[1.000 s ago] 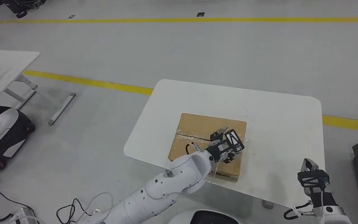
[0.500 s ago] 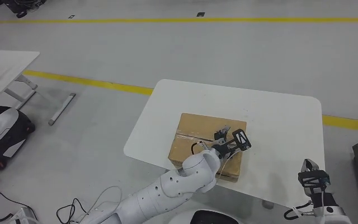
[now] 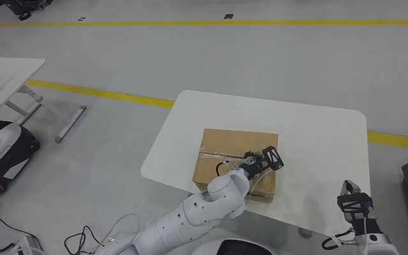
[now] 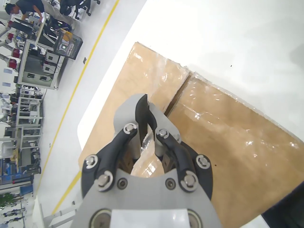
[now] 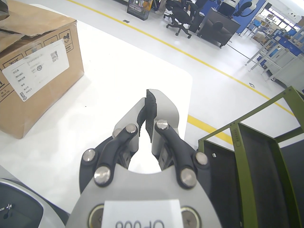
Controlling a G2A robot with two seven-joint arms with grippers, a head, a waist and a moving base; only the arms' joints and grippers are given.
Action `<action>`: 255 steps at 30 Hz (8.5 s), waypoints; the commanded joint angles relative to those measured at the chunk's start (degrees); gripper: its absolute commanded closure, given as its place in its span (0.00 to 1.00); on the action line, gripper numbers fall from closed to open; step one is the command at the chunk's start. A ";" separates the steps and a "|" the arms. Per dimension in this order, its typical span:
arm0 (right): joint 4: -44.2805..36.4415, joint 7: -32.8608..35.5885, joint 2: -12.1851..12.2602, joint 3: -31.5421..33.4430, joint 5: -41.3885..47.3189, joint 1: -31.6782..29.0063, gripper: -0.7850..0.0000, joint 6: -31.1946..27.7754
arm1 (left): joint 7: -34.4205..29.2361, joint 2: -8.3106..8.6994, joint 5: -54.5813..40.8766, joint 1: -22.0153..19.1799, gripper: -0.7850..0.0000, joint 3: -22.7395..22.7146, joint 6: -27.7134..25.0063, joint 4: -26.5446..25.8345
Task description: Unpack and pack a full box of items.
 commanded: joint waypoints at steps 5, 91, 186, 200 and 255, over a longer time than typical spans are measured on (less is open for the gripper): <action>0.01 0.14 -0.22 -0.98 -0.16 0.68 1.00 -1.16 | 1.58 0.00 0.14 1.70 1.00 -2.23 0.59 -1.39; 12.25 -0.08 -3.19 -20.66 -4.60 19.96 1.00 -19.99 | 10.37 2.48 -40.65 14.04 0.00 -56.08 8.96 13.34; 5.22 3.01 -3.57 -18.96 -0.70 18.48 1.00 -20.49 | -14.70 7.69 -96.75 23.36 0.00 -73.29 3.29 1.71; -0.83 2.64 -1.74 -6.68 1.18 10.70 1.00 -17.91 | -14.40 7.22 -86.39 32.61 0.00 -55.89 -1.13 -24.27; 4.20 -0.15 -1.53 -8.26 -1.72 7.57 1.00 -16.76 | -11.31 8.69 -27.67 19.04 0.00 -31.81 -11.13 -25.97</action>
